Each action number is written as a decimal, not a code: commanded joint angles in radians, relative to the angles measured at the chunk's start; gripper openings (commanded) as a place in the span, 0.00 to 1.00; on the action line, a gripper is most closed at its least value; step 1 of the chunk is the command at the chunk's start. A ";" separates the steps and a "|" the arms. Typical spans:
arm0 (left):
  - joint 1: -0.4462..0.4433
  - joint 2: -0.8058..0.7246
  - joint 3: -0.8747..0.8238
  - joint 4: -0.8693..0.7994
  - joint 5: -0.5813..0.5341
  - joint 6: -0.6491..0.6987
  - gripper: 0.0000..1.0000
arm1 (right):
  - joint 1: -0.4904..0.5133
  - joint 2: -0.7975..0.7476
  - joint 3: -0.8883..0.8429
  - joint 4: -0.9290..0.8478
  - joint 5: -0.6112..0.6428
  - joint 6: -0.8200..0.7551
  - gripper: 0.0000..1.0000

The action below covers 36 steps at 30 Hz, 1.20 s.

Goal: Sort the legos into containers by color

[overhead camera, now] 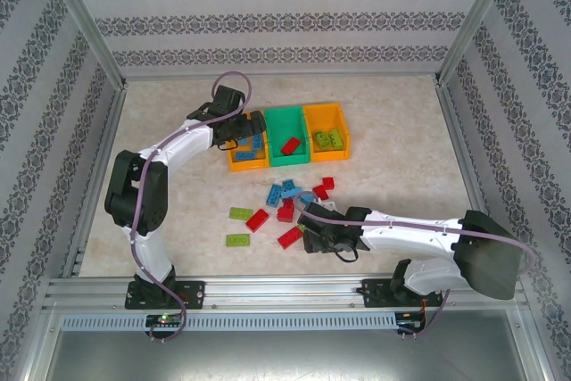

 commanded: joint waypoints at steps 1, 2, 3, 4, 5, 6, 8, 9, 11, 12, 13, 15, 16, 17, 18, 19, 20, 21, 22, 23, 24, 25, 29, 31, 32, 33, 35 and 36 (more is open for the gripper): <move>0.004 -0.037 -0.025 0.022 -0.004 -0.006 1.00 | 0.012 0.010 0.012 -0.041 0.027 0.029 0.57; 0.004 -0.040 -0.030 0.024 -0.002 -0.008 1.00 | 0.011 0.012 0.015 -0.045 0.029 0.030 0.57; 0.005 -0.041 -0.034 0.026 -0.003 -0.011 1.00 | 0.012 0.013 0.018 -0.047 0.032 0.030 0.57; 0.003 -0.044 -0.037 0.026 -0.002 -0.012 1.00 | 0.012 0.015 0.022 -0.052 0.032 0.031 0.56; 0.004 -0.048 -0.042 0.028 -0.001 -0.012 1.00 | 0.012 0.018 0.024 -0.054 0.033 0.030 0.54; 0.004 -0.050 -0.045 0.028 -0.002 -0.013 1.00 | 0.012 0.021 0.026 -0.058 0.033 0.030 0.53; 0.003 -0.062 -0.057 0.031 -0.004 -0.017 1.00 | 0.012 0.030 0.029 -0.062 0.029 0.031 0.50; 0.005 -0.067 -0.064 0.034 -0.007 -0.016 1.00 | 0.013 0.033 0.031 -0.064 0.029 0.032 0.48; 0.005 -0.081 -0.076 0.037 -0.015 -0.018 1.00 | 0.013 0.035 0.034 -0.066 0.028 0.034 0.42; 0.004 -0.084 -0.082 0.038 -0.016 -0.018 0.99 | 0.015 0.034 0.036 -0.069 0.029 0.033 0.39; 0.003 -0.090 -0.087 0.039 -0.017 -0.019 1.00 | 0.015 0.031 0.039 -0.072 0.034 0.031 0.37; 0.005 -0.099 -0.097 0.038 -0.020 -0.020 1.00 | 0.015 0.022 0.047 -0.084 0.046 0.029 0.35; 0.005 -0.104 -0.102 0.039 -0.021 -0.020 1.00 | 0.014 0.017 0.053 -0.093 0.052 0.026 0.35; 0.004 -0.111 -0.109 0.039 -0.023 -0.021 0.99 | 0.015 0.009 0.059 -0.103 0.063 0.022 0.35; 0.003 -0.115 -0.114 0.040 -0.025 -0.021 1.00 | 0.013 0.003 0.065 -0.114 0.074 0.017 0.35; 0.004 -0.124 -0.124 0.041 -0.023 -0.023 1.00 | 0.011 -0.007 0.075 -0.132 0.092 0.008 0.35; 0.004 -0.133 -0.134 0.043 -0.025 -0.022 0.99 | 0.002 -0.016 0.089 -0.150 0.112 -0.005 0.34; 0.004 -0.142 -0.146 0.046 -0.021 -0.023 1.00 | -0.009 -0.024 0.100 -0.165 0.128 -0.019 0.34; 0.003 -0.154 -0.161 0.049 -0.019 -0.025 1.00 | -0.030 -0.034 0.113 -0.176 0.144 -0.041 0.34; 0.001 -0.167 -0.177 0.053 -0.018 -0.023 1.00 | -0.056 -0.046 0.124 -0.177 0.155 -0.068 0.33; -0.001 -0.180 -0.193 0.055 -0.018 -0.021 1.00 | -0.084 -0.056 0.134 -0.171 0.161 -0.095 0.33; -0.003 -0.195 -0.211 0.055 -0.017 -0.017 1.00 | -0.117 -0.065 0.147 -0.161 0.168 -0.127 0.33; -0.025 -0.256 -0.282 0.039 -0.022 -0.006 1.00 | -0.284 -0.069 0.209 -0.090 0.138 -0.270 0.32; -0.046 -0.286 -0.313 0.021 -0.042 0.003 1.00 | -0.366 -0.050 0.250 -0.050 0.111 -0.339 0.32; -0.057 -0.301 -0.326 0.005 -0.059 0.008 1.00 | -0.405 -0.032 0.276 -0.029 0.098 -0.369 0.32; -0.064 -0.316 -0.340 -0.007 -0.072 0.010 1.00 | -0.439 -0.014 0.299 -0.013 0.086 -0.393 0.32; -0.080 -0.345 -0.370 -0.030 -0.088 0.014 1.00 | -0.505 0.048 0.365 0.017 0.058 -0.445 0.32; -0.085 -0.357 -0.383 -0.037 -0.092 0.013 1.00 | -0.528 0.080 0.400 0.024 0.048 -0.465 0.32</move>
